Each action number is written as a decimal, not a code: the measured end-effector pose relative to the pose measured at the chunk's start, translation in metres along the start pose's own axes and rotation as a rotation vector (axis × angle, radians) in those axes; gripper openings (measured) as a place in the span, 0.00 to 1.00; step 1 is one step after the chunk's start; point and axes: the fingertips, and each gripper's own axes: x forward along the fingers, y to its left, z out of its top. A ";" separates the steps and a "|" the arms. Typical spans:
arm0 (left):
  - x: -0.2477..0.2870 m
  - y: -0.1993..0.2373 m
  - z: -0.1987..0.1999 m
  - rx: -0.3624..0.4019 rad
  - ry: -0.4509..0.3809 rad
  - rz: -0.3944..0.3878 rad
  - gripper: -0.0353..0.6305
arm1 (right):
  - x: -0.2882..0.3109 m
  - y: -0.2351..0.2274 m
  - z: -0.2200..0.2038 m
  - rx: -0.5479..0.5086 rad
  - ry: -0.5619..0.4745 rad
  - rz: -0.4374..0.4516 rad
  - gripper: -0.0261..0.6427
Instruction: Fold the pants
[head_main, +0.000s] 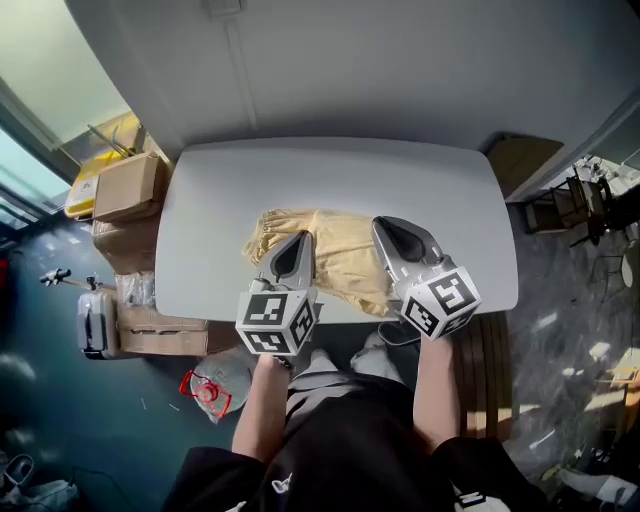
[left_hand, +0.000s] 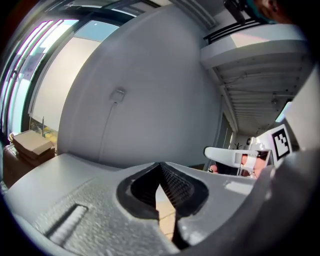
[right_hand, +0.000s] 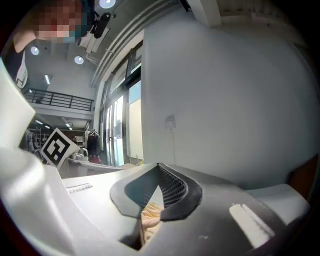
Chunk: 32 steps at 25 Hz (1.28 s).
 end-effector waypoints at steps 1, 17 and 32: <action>0.001 -0.003 0.005 0.013 -0.007 -0.007 0.06 | -0.002 0.002 0.000 -0.025 0.004 -0.003 0.04; -0.006 -0.010 0.031 0.104 -0.026 -0.009 0.06 | -0.013 -0.003 0.008 -0.049 -0.078 -0.067 0.04; -0.007 -0.030 0.029 0.226 -0.051 0.007 0.06 | -0.014 0.001 0.004 -0.048 -0.115 -0.061 0.04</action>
